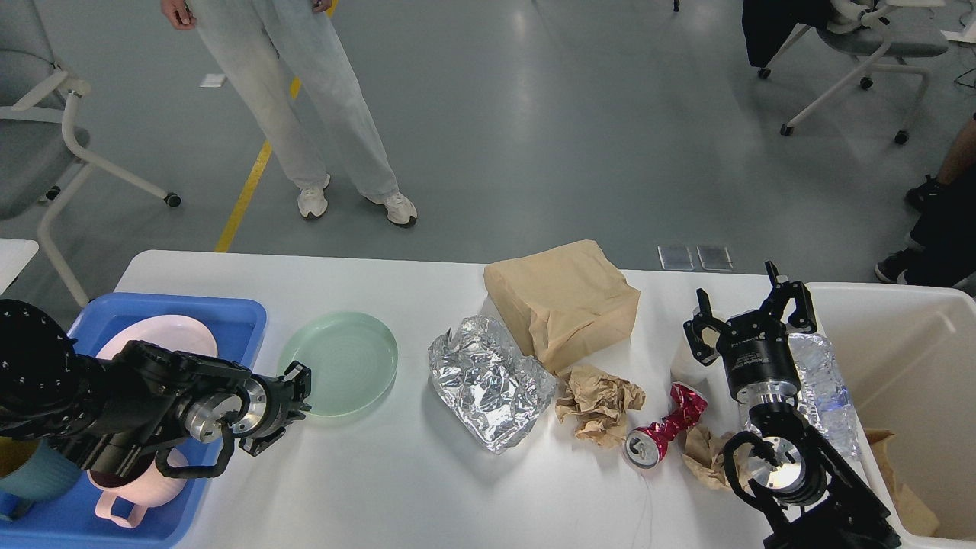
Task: Tidy desktop
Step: 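Grasp the pale green plate rim and lift it, then carry the green plate over the tray and stack it on the pink plate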
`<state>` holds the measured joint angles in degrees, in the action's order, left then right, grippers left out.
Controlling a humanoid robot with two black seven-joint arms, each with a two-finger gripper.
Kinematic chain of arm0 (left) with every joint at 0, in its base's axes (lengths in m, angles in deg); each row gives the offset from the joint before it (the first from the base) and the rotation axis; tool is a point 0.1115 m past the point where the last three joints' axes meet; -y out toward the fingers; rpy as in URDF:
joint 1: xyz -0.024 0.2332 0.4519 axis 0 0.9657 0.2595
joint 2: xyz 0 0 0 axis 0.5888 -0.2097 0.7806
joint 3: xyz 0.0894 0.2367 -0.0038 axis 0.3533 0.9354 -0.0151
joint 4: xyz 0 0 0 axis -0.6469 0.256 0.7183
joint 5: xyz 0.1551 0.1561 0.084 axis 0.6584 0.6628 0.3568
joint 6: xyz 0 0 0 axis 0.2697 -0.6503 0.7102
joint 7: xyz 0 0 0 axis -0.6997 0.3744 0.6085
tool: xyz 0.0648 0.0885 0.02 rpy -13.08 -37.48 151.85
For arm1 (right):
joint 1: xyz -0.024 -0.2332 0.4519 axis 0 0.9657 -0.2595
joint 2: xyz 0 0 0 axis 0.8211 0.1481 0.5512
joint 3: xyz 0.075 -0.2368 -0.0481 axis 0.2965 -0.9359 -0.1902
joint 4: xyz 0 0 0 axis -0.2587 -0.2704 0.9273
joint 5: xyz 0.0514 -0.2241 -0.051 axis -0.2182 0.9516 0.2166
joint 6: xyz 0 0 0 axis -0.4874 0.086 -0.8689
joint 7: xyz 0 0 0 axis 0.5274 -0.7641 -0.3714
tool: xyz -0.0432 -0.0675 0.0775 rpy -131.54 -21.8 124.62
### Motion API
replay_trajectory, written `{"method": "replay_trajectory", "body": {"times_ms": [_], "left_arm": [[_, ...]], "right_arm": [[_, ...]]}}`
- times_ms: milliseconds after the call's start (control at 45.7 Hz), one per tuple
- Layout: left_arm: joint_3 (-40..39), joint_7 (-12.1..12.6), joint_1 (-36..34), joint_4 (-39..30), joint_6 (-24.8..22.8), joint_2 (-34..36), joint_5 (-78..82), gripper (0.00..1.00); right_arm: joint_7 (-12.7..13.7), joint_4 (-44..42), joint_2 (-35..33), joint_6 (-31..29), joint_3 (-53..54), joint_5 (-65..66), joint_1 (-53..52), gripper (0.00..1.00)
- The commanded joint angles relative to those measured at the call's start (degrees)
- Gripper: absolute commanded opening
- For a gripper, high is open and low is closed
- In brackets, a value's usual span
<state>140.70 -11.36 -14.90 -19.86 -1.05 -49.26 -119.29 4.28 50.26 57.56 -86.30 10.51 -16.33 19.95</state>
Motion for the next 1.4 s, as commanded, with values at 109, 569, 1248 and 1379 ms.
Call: {"method": "replay_trajectory", "body": {"times_ms": [109, 569, 1248, 1379], "left_arm": [[-0.2, 0.8, 0.0, 0.0, -0.1, -0.1, 0.0, 0.0], [2.3, 0.8, -7.0, -7.7, -4.2, 3.2, 0.0, 0.0], [29.5, 0.4, -62.8, -45.9, -22.3, 4.0, -2.3, 0.0], [31.7, 0.5, -62.0, -43.2, -21.7, 4.3, -3.2, 0.0]], "right_arm": [[0.0, 0.0, 0.0, 0.0, 0.0, 0.0, 0.0, 1.0], [0.0, 0.0, 0.0, 0.0, 0.0, 0.0, 0.0, 1.0], [0.0, 0.0, 0.0, 0.0, 0.0, 0.0, 0.0, 1.0], [0.0, 0.0, 0.0, 0.0, 0.0, 0.0, 0.0, 1.0]]}}
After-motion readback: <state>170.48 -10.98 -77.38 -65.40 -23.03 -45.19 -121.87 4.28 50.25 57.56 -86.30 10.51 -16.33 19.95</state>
